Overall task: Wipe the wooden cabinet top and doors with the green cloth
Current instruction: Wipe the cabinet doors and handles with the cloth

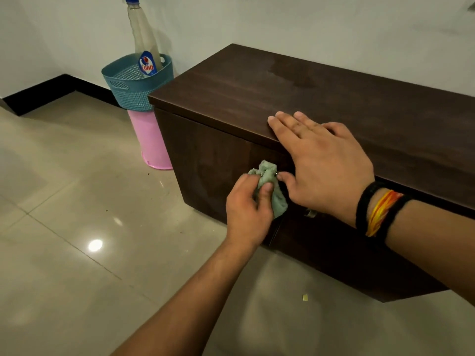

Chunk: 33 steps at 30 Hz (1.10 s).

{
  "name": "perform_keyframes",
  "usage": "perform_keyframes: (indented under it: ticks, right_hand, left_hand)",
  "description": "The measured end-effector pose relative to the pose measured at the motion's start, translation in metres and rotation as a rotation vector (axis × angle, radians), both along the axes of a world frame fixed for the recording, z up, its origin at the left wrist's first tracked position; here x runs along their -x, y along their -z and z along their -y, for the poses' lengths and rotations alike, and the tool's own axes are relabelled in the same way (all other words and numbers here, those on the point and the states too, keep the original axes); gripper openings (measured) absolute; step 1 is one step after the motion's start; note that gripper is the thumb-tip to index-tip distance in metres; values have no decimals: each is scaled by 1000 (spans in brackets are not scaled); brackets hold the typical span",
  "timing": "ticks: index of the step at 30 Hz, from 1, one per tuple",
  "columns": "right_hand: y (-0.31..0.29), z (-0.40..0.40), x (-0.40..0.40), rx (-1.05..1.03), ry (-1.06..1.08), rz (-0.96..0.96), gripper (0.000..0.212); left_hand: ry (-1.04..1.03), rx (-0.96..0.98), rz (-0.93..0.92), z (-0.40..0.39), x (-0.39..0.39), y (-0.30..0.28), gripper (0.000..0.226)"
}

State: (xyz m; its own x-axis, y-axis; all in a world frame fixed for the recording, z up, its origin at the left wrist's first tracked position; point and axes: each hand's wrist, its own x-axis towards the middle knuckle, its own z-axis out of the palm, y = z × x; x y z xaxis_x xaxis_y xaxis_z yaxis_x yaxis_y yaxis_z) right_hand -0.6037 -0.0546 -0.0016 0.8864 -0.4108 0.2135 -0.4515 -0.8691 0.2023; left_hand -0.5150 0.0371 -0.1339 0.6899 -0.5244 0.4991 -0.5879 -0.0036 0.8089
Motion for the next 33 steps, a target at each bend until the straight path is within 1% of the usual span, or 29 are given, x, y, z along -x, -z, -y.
perform_keyframes:
  ticks: [3, 5, 8, 9, 10, 14, 15, 17, 19, 21, 23, 25, 27, 30, 33]
  right_hand:
    - [-1, 1, -1, -7, -3, -7, 92]
    - [1, 1, -2, -8, -1, -4, 93]
    - [3, 0, -1, 4, 1, -11, 93]
    - [3, 0, -1, 11, 0, -8, 92]
    - [3, 0, -1, 15, -3, -6, 92]
    - [3, 0, -1, 30, -7, -16, 92]
    - [2, 0, 0, 29, -6, -17, 92]
    - [1, -1, 0, 17, 2, -17, 91]
    - [0, -2, 0, 10, -1, -14, 90]
    - [-1, -2, -1, 11, -2, -8, 91]
    - [0, -2, -1, 10, -1, -17, 91]
    - [1, 0, -1, 9, -1, -15, 91]
    - [1, 0, -2, -4, -6, -23, 91]
    - [2, 1, 0, -13, -9, -10, 92]
    - [4, 2, -1, -14, -11, 7, 92]
  left_hand:
    - [-133, -86, -125, 10, 10, -14, 20]
    - [-191, -24, -128, 13, 16, -6, 19]
    - [-125, 145, -59, 10, 18, 21, 11]
    - [-99, 177, -40, 9, 18, 29, 7]
    - [-90, 191, -28, 10, 17, 35, 7]
    - [-60, 157, 76, 9, 9, 42, 14]
    - [-43, 132, 95, 8, 7, 41, 12]
    - [-2, 84, 71, 1, 3, 33, 1]
    - [47, 35, 12, -5, 1, 20, 6]
    - [72, -20, -25, -6, -5, 5, 19]
    - [50, -65, -62, -2, -8, -7, 35]
    - [-22, -85, -82, 4, -5, -13, 40]
    - [-72, -35, -104, 5, 3, -7, 31]
    - [-41, 91, -83, 2, 6, 9, 18]
    - [-9, 127, -55, 1, 0, 24, 11]
